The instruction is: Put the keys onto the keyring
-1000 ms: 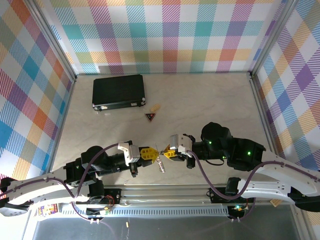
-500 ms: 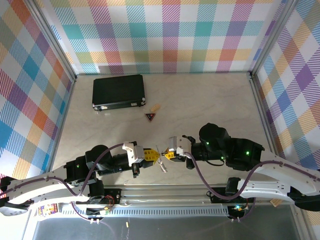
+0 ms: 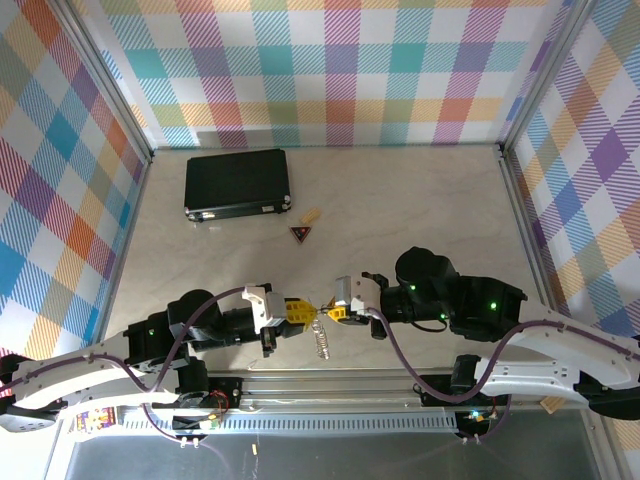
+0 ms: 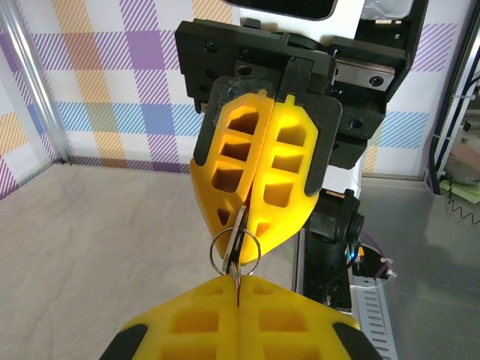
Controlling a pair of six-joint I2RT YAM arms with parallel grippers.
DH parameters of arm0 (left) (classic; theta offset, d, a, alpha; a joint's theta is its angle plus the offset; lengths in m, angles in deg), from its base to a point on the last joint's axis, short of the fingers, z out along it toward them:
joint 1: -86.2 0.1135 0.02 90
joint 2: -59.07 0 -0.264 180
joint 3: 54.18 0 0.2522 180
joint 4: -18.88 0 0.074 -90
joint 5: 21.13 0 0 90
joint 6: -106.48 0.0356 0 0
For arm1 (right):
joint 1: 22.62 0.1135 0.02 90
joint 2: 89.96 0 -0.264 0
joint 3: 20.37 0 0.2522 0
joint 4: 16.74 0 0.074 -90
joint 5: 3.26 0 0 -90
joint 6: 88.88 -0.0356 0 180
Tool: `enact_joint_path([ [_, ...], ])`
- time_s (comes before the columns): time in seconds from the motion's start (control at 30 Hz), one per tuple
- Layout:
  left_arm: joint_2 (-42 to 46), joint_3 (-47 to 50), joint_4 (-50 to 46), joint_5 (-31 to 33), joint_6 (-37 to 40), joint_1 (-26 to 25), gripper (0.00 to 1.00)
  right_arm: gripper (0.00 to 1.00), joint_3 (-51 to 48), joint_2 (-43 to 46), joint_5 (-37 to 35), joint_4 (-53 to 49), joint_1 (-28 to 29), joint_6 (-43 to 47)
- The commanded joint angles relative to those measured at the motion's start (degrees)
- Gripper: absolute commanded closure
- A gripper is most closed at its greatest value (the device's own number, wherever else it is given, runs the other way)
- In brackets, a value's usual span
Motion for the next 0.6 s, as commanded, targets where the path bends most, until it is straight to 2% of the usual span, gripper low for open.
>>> enact_joint_path([
  [0.0, 0.3, 0.8, 3.5, -1.4, -0.6, 0.2, 1.00, 1.00, 2.1, -0.2, 1.3, 2.9, 1.1, 1.0],
  [0.57, -1.6, -0.7, 2.3, -5.7, -1.2, 0.1, 1.00, 1.00, 1.5, 0.8, 1.7, 3.4, 2.1, 2.5],
])
